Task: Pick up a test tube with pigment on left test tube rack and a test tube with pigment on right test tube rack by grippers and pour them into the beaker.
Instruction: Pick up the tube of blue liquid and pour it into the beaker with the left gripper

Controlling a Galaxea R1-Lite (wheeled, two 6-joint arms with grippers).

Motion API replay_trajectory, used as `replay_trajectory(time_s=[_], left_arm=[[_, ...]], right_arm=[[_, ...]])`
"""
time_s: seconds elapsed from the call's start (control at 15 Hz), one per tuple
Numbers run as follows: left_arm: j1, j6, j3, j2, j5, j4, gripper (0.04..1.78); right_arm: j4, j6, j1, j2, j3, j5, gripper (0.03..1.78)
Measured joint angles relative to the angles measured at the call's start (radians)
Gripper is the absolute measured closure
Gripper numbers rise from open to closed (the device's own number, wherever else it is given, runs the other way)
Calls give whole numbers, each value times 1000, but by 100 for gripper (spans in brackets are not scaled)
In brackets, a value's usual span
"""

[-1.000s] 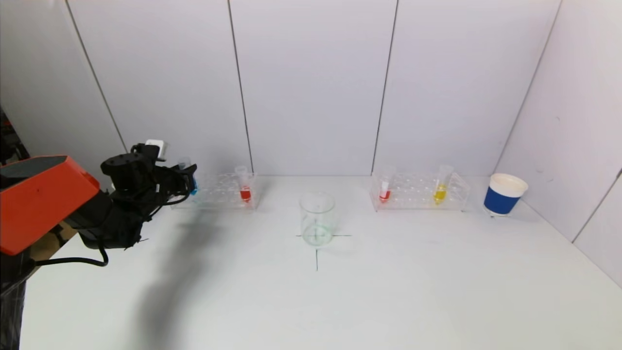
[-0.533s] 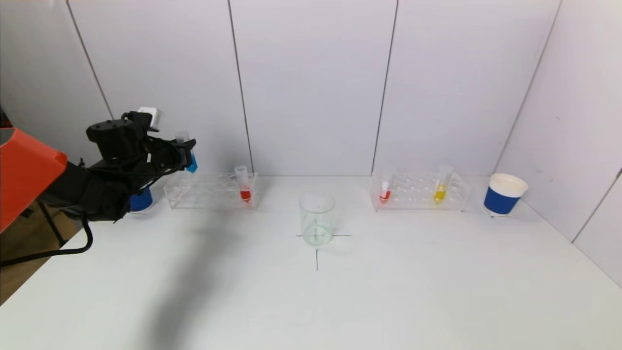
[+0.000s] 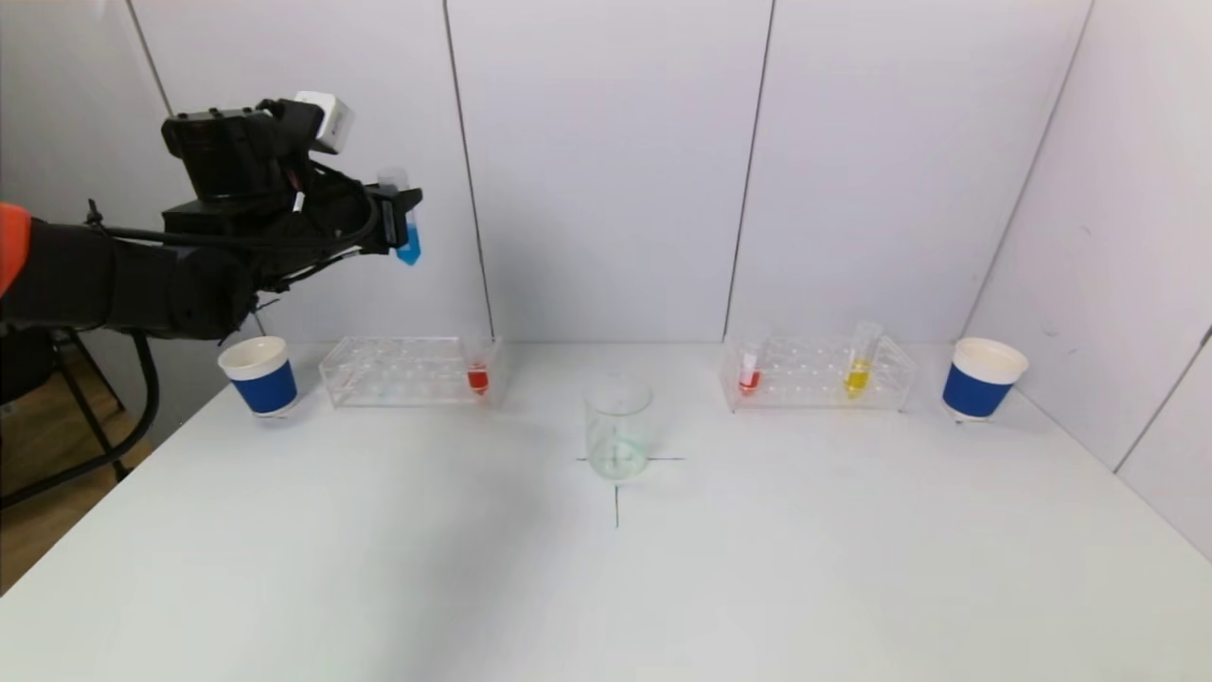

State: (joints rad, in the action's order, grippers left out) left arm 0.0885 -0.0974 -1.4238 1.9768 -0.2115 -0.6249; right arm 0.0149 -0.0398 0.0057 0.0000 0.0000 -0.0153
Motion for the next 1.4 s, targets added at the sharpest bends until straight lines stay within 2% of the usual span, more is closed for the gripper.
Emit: replay_trajectory(time_s=[0.2,0.47,0.73,0.93,1.4], left_arm=[[74,-67,-63,-30,-1,82,137],[188,-79,-157,-40,-28,214,137],[264,-105,-254,-20,-172,350,137],[277,-256,-302,33,-270,362,137],[287,-603,-313,147,-497,387,137]], right_arm=[[0,0,0,0,0,0,4],[0,0,0,0,0,0,4],[0,0,0,0,0,0,4],[0,0,0,0,0,0,4],[0,0,0,0,0,0,4]])
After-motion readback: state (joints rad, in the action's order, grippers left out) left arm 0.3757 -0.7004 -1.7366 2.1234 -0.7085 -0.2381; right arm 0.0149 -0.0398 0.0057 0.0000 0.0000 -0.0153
